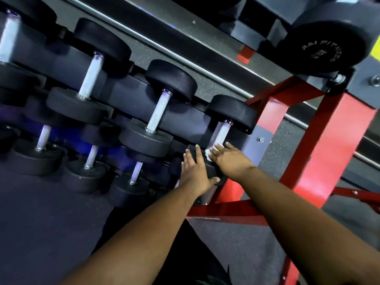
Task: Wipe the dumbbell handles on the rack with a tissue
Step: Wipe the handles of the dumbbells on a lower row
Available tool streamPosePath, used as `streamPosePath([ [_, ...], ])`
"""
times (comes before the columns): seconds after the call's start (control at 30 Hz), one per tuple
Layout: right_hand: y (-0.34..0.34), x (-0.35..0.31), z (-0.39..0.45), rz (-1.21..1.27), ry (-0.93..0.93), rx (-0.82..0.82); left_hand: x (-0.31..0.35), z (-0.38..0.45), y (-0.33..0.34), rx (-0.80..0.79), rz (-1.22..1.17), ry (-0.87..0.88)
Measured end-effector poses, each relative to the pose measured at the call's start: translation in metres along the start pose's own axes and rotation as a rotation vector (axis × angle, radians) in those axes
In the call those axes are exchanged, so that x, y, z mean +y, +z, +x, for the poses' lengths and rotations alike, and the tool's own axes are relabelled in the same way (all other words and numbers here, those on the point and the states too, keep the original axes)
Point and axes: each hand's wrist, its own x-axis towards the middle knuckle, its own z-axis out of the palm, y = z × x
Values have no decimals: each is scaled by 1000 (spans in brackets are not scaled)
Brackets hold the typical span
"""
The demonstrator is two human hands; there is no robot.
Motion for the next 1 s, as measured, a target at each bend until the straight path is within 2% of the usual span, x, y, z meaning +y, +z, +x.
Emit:
streamPosePath([
  [0.07, -10, 0, -5, 158, 65, 32, -9, -6, -13, 48, 75, 44],
  [0.2, -34, -12, 2, 688, 191, 340, -43, -25, -48, 334, 247, 142],
  [0.3, -56, -35, 25, 803, 126, 453, -74, -27, -74, 465, 303, 97],
  [0.47, -91, -62, 81, 710, -10, 495, -107, -10, -110, 464, 232, -35],
  [0.63, -118, -68, 133, 506, -60, 521, -119, 11, -138, 333, 62, -107],
  [0.8, -107, -63, 152, 13, -321, 324, -117, 22, -154, 238, -1, -165],
  [0.87, -111, -46, 151, -48, -228, 360, -115, 22, -156, 187, 3, -157],
  [0.93, -115, -37, 153, 9, -50, 406, -116, 22, -158, 153, -9, -149],
  [1.0, -111, -50, 153, 30, -45, 361, -118, 24, -160, 120, -12, -157],
])
